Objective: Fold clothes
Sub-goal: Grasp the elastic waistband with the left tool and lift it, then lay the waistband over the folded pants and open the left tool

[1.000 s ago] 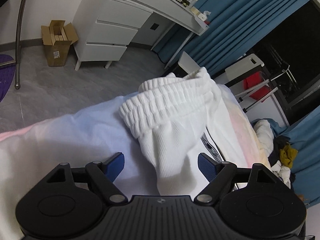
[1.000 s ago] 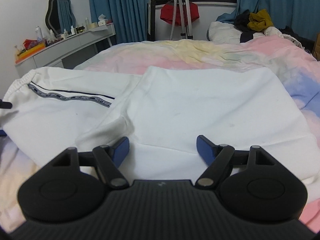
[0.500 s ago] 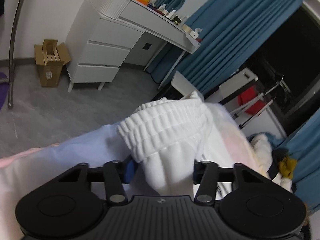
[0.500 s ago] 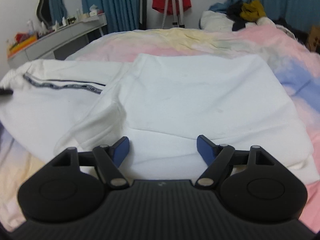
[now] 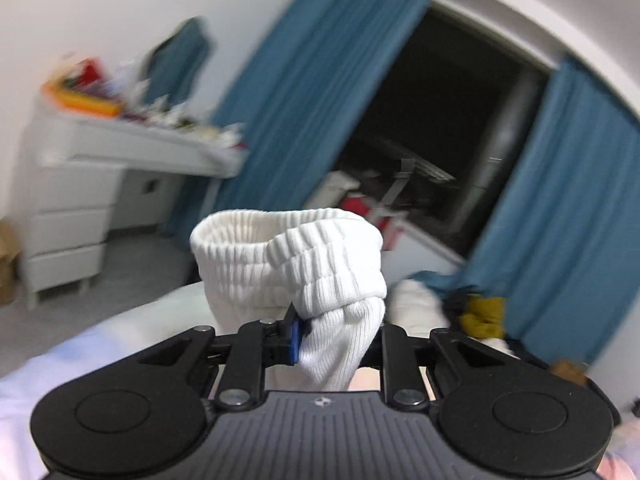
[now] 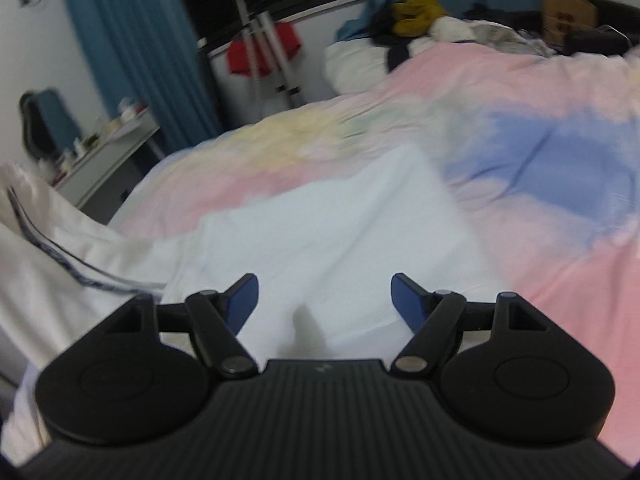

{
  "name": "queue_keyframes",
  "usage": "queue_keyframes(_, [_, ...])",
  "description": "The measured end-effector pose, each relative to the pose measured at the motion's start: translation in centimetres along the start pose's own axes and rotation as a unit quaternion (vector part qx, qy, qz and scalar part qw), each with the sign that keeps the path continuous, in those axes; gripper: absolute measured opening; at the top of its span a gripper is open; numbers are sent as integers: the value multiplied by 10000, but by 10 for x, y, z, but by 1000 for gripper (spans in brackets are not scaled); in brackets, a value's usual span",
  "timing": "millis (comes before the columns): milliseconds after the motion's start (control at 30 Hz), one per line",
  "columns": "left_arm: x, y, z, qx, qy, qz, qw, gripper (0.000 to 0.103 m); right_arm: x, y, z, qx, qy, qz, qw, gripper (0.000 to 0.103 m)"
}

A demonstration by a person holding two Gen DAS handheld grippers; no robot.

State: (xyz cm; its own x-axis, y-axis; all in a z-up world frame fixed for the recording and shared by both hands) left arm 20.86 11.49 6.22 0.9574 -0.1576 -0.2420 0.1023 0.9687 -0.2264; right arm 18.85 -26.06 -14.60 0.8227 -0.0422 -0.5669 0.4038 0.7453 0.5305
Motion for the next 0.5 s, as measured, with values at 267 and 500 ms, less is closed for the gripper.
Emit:
queue_keyframes(267, [32,-208,-21,1266,-10,-993,9870,19,1,-87,56,1250,-365,-367,9908,77])
queue_keyframes(500, [49,-324,-168,2762,984,-1718,9405,19,2,-153,83,2816,-379,84,9587,77])
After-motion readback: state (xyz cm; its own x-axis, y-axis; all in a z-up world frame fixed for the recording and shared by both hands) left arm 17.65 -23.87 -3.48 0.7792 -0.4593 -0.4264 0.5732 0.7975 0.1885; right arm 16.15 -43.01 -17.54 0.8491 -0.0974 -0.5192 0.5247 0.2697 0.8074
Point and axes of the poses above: each gripper's, at about its wrist camera, not at the fingertips, and x roughly the way its jaws point, y to its left, z to its top, the point moved 6 cm from there along x, roughly the way its jaws point, and after that the axes turned 14 degrees about x, right-handed, at the moved point
